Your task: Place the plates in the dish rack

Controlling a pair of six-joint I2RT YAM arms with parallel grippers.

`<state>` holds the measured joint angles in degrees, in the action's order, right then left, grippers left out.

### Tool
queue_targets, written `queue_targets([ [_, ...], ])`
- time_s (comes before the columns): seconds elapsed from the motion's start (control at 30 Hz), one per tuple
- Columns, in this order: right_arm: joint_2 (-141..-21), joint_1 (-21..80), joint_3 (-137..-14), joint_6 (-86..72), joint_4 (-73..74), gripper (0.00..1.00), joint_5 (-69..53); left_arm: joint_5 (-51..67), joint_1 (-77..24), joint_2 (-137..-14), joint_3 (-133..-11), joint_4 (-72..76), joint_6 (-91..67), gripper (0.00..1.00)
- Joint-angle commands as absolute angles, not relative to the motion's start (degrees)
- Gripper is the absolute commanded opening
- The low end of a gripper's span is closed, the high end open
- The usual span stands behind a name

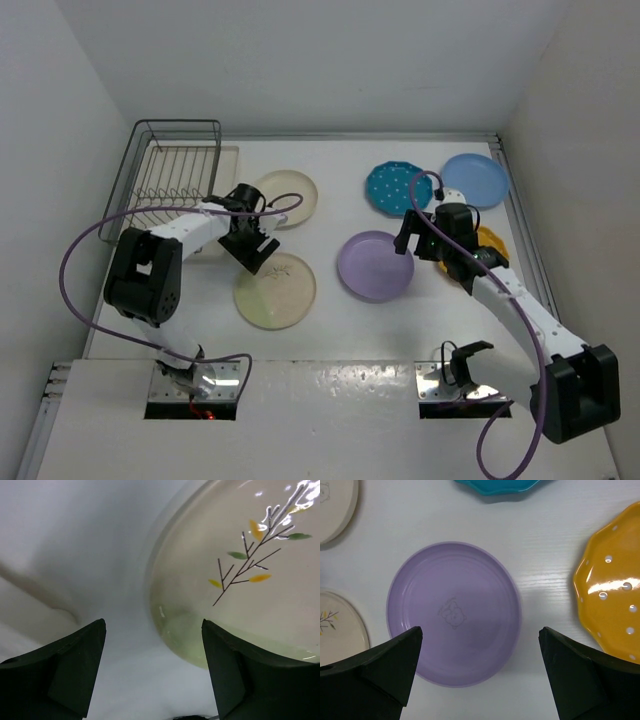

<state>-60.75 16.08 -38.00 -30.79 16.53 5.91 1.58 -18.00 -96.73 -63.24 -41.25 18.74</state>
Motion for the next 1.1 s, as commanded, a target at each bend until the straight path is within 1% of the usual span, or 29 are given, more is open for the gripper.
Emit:
queue_targets([
  [0.0,-60.6,16.0,-39.5,-31.3,15.7,1.00,4.1,10.5,-16.6,-98.0,-61.0,-38.7,19.6,0.82],
  [0.07,-59.9,15.8,-38.8,-31.3,15.4,1.00,4.0,9.3,-16.1,-98.5,-59.6,-37.4,20.9,0.82],
  [0.17,-57.8,15.9,-37.7,-31.0,15.2,1.00,4.6,8.5,-14.5,-101.2,-58.9,-36.0,21.6,0.73],
  [0.2,-57.2,15.7,-37.4,-31.2,15.2,1.00,4.8,9.0,-13.8,-102.9,-58.9,-36.0,21.6,0.64],
  [0.3,-55.6,15.8,-36.7,-31.0,15.5,1.00,5.7,10.4,-13.8,-104.8,-58.9,-36.0,21.6,0.48],
  [0.33,-55.4,15.8,-36.7,-30.9,15.6,1.00,6.2,11.1,-13.8,-105.5,-58.9,-36.0,21.6,0.34],
  [0.4,-54.2,15.8,-36.7,-30.6,15.9,1.00,6.8,12.9,-13.8,-105.6,-58.9,-36.7,21.6,0.15],
  [0.43,-53.9,15.6,-36.7,-30.2,15.9,1.00,6.9,12.9,-13.8,-105.6,-59.5,-37.4,21.0,0.00],
  [0.57,-52.3,15.8,-36.5,-29.4,15.9,1.00,8.5,13.5,-13.8,-104.2,-63.3,-41.4,19.2,0.00],
  [0.63,-52.0,15.7,-36.6,-29.1,16.1,1.00,8.7,11.6,-13.8,-103.2,-68.5,-44.0,17.1,0.00],
  [0.67,-52.0,15.7,-36.6,-29.0,16.1,1.00,8.6,11.6,-13.8,-102.3,-71.0,-47.9,15.9,0.00],
  [0.7,-51.9,15.8,-36.8,-29.0,16.1,1.00,8.9,12.9,-13.8,-101.8,-75.9,-49.8,15.9,0.00],
  [0.77,-51.9,15.7,-36.8,-29.0,16.1,1.00,8.9,12.9,-15.4,-98.3,-79.2,-51.8,15.9,0.00],
  [0.87,-51.8,15.9,-36.7,-28.9,15.7,1.00,8.5,12.4,-18.0,-93.2,-80.7,-51.2,15.4,0.00],
  [1.07,-51.9,15.7,-36.7,-29.2,15.6,1.00,8.2,4.5,-22.6,-89.9,-83.0,-51.8,15.4,0.00],
])
